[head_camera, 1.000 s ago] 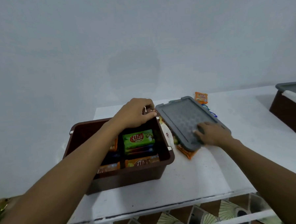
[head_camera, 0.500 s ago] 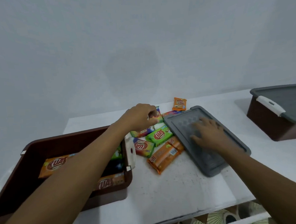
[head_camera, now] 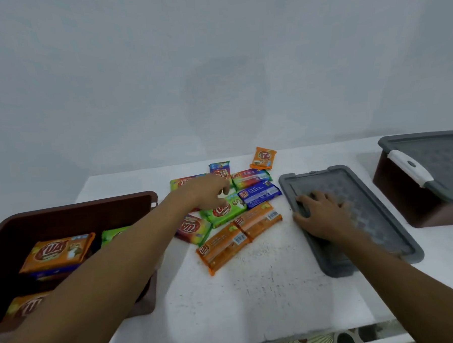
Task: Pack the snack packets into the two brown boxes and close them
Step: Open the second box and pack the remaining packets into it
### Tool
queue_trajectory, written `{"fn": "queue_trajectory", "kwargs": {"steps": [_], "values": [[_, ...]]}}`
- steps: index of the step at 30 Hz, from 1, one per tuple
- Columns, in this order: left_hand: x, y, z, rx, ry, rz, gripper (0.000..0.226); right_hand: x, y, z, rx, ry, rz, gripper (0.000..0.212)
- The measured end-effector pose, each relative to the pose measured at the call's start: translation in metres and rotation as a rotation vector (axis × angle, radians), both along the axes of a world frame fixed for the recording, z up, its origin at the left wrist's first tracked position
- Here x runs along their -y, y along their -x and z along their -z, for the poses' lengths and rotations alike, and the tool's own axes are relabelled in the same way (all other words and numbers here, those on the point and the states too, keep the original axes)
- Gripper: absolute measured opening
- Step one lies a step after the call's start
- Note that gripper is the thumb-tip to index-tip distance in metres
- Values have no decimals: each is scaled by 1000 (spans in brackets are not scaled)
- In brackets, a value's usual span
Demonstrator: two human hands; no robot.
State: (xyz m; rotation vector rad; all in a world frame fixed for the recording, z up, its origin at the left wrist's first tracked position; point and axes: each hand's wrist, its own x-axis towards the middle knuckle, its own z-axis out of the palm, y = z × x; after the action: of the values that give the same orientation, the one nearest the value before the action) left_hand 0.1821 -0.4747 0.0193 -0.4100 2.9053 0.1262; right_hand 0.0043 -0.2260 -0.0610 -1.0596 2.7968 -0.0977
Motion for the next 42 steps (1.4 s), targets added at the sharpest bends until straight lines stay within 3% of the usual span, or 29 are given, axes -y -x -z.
{"fn": "queue_trajectory", "kwargs": {"steps": [5, 18, 21, 23, 30, 36, 39, 42], "values": [[-11, 2, 13, 123, 37, 18, 41, 8, 6, -1, -34, 54, 19, 55], [5, -2, 27, 51, -24, -74, 38, 61, 21, -15, 95, 263, -319, 42], [9, 1, 22, -90, -43, -193, 27, 81, 35, -27, 90, 250, -278, 44], [12, 3, 21, -162, -22, -274, 33, 97, 46, -37, 71, 231, -263, 48], [17, 5, 20, -163, 21, -342, 39, 150, 77, -46, 327, 284, -68, 57], [23, 2, 18, -215, 14, -363, 41, 178, 99, -3, 281, 118, -21, 67], [25, 2, 16, -224, -7, -383, 42, 170, 80, -20, 362, 291, 92, 50], [27, 4, 15, -286, -103, -408, 45, 170, 77, -32, 573, 535, 177, 38]]}}
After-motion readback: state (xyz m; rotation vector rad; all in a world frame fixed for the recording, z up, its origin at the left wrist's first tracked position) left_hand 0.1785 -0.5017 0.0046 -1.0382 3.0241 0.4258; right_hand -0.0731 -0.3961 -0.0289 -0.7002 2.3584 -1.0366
